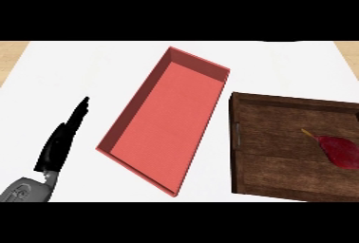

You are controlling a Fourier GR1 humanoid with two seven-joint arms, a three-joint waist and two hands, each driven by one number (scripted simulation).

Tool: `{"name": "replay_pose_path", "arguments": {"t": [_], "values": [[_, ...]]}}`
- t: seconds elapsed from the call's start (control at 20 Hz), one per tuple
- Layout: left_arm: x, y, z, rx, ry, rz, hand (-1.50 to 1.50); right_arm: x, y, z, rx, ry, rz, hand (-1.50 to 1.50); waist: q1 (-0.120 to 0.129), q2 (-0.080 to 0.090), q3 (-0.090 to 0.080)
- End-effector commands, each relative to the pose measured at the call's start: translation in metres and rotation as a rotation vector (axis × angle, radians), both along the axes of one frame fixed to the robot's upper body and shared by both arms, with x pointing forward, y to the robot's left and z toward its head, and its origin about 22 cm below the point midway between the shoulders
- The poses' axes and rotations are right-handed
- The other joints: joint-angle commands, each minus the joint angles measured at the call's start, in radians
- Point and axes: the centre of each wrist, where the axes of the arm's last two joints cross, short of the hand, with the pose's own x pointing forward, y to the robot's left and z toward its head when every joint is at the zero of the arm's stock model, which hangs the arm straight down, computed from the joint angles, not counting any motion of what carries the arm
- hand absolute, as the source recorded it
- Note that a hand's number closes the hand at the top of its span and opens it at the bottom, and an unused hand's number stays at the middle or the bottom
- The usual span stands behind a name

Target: Pick the pear from the tray and place it in the cardboard box

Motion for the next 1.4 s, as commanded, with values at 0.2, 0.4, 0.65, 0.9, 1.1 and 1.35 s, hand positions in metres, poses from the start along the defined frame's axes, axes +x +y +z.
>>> {"name": "replay_pose_path", "arguments": {"t": [0.2, 0.4, 0.65, 0.9, 1.1, 1.35], "values": [[0.009, 0.001, 0.000, 0.000, 0.009, -0.017, 0.00, 0.001, -0.004, 0.019, -0.115, 0.092, 0.146, -1.50, 0.013, -0.006, -0.003], [0.018, 0.001, 0.003, 0.006, -0.008, -0.017, 0.00, 0.013, 0.012, 0.024, -0.193, 0.146, 0.131, -1.50, 0.008, -0.006, -0.004], [0.017, -0.017, -0.020, 0.013, 0.012, -0.016, 0.00, 0.022, 0.014, 0.012, -0.202, 0.194, 0.137, -1.50, 0.013, -0.004, -0.004], [0.018, -0.015, -0.001, -0.005, 0.009, -0.010, 0.00, 0.040, 0.031, 0.006, -0.194, 0.254, 0.151, -1.50, 0.018, -0.006, -0.003], [0.020, 0.007, -0.001, 0.013, -0.001, -0.006, 0.00, 0.041, 0.030, -0.003, -0.173, 0.269, 0.177, -1.50, 0.016, -0.005, -0.004], [0.016, -0.003, -0.003, 0.018, 0.003, -0.012, 0.00, 0.043, 0.039, -0.022, -0.222, 0.200, 0.137, -1.50, 0.015, -0.006, -0.003]]}}
